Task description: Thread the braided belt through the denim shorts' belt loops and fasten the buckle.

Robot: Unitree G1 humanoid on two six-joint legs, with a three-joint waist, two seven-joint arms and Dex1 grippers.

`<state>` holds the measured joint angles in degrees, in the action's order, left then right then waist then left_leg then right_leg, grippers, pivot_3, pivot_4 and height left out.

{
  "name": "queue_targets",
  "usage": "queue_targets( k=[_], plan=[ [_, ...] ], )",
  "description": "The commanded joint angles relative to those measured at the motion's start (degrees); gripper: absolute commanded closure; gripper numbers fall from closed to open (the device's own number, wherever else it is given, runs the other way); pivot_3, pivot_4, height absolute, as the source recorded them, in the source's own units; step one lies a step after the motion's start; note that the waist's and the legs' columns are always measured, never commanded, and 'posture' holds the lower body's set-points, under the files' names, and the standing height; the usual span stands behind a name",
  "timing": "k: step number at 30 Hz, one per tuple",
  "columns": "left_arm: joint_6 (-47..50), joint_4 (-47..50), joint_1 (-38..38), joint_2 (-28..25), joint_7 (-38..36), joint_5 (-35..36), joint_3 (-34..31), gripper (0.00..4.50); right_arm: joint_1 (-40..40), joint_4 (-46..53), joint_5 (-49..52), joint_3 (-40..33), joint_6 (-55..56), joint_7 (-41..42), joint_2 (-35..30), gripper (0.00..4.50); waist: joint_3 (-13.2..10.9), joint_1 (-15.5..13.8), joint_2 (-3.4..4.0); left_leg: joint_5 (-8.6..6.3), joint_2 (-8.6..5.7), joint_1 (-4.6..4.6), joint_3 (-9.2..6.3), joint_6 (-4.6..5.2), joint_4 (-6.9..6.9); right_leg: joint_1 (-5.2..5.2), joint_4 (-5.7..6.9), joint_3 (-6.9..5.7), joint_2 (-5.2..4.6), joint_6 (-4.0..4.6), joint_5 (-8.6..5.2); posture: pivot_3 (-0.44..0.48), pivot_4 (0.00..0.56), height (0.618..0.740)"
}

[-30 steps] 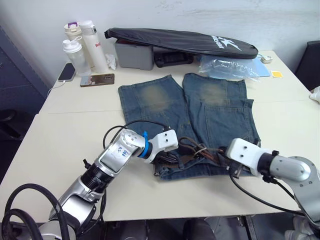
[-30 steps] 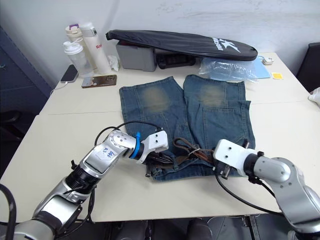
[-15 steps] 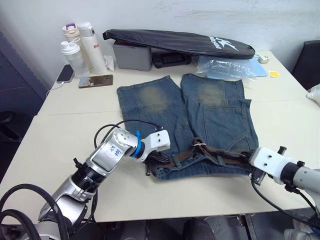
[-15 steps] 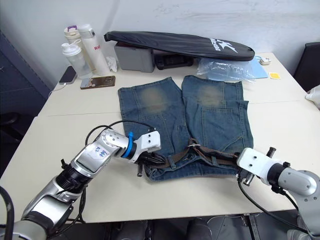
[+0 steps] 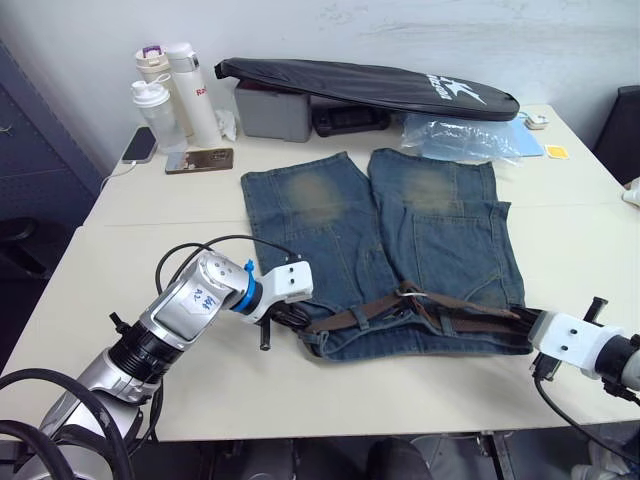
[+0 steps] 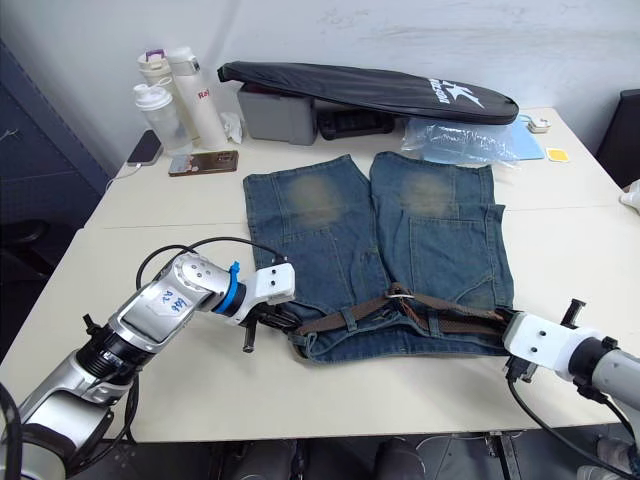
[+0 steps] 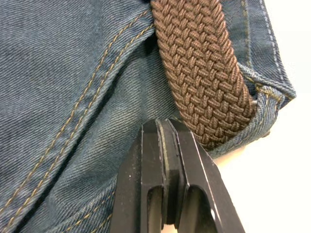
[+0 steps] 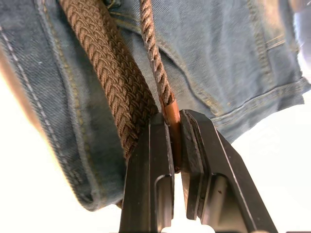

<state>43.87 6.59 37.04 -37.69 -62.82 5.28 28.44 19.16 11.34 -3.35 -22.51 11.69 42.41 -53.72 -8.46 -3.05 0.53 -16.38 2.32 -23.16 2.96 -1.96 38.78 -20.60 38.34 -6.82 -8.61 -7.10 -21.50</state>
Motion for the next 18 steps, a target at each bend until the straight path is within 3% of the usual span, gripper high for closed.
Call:
queue_targets(
  k=[1,12,18],
  plan=[
    [0.68,-0.83,-1.27,-1.00,-0.90,-1.09,1.89,4.45,0.19,-0.29,-1.28,-3.05,1.53,-1.09,-0.45,4.50,0.02,0.08,0.03,-0.05,0.02,0.00,0.03,0.00,0.07,0.00,0.06,0.04,0.00,-0.01,-0.03,0.000,0.150,0.645],
    [9.71,-7.66,10.75,8.24,-0.37,12.15,-13.56,4.45,-0.85,5.44,-2.42,2.62,-2.56,-2.05,3.65,4.50,0.01,0.05,0.03,-0.14,0.14,-0.11,0.03,0.04,0.30,-0.10,0.27,0.01,0.05,0.05,-0.10,0.000,0.150,0.645],
    [10.36,-1.29,9.53,11.04,0.69,12.26,-7.63,4.45,-1.05,6.59,-2.78,3.30,-3.90,-2.17,4.15,4.50,0.02,0.30,0.04,-0.18,0.17,-0.06,0.10,-0.03,0.29,-0.09,0.29,0.09,0.09,0.03,-0.11,0.000,0.150,0.645]
  ],
)
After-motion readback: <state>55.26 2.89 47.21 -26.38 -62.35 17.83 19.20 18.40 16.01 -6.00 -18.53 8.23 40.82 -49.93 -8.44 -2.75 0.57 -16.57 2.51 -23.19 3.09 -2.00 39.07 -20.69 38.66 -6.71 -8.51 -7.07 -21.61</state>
